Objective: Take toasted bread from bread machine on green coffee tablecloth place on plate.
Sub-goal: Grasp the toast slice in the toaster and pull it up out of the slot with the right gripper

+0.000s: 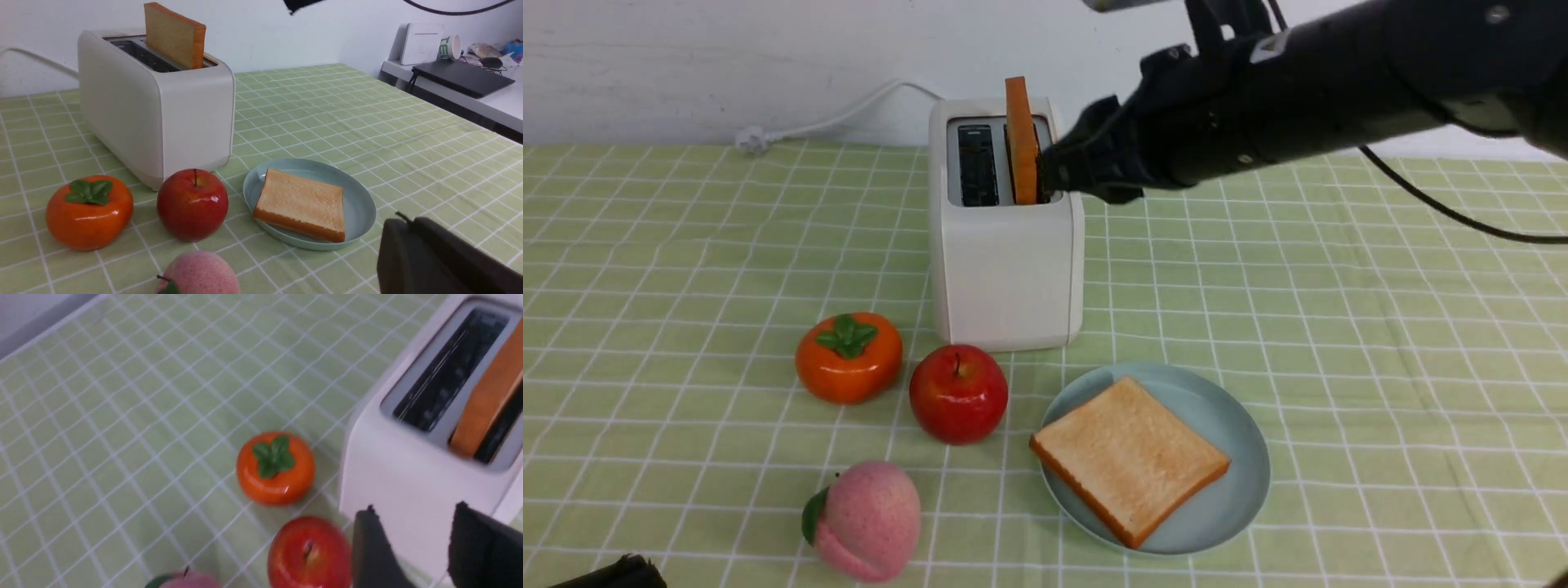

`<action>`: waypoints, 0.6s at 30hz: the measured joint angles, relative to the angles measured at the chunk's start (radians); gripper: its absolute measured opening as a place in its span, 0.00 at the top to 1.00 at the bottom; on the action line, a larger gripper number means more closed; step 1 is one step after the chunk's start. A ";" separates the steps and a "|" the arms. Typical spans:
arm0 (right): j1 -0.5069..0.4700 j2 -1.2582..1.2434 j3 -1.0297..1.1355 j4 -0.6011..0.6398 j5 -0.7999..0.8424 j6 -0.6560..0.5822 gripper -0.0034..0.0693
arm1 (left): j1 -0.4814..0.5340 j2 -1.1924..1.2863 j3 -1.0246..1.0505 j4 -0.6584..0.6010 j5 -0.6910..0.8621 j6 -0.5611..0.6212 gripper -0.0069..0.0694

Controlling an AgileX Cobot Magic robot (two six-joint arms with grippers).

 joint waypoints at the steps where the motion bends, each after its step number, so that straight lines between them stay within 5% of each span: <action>1: 0.000 0.037 -0.029 -0.002 -0.044 0.000 0.39 | 0.000 0.000 0.000 0.000 0.001 0.000 0.93; 4: 0.000 0.149 -0.106 -0.024 -0.164 0.001 0.25 | 0.000 0.000 0.000 0.011 0.007 0.000 0.93; 9: 0.000 0.267 -0.169 -0.061 -0.260 0.001 0.24 | 0.000 0.000 0.000 0.018 0.014 0.000 0.93; 18: -0.001 0.398 -0.234 -0.088 -0.291 0.001 0.53 | 0.000 0.000 0.000 0.022 0.022 0.000 0.93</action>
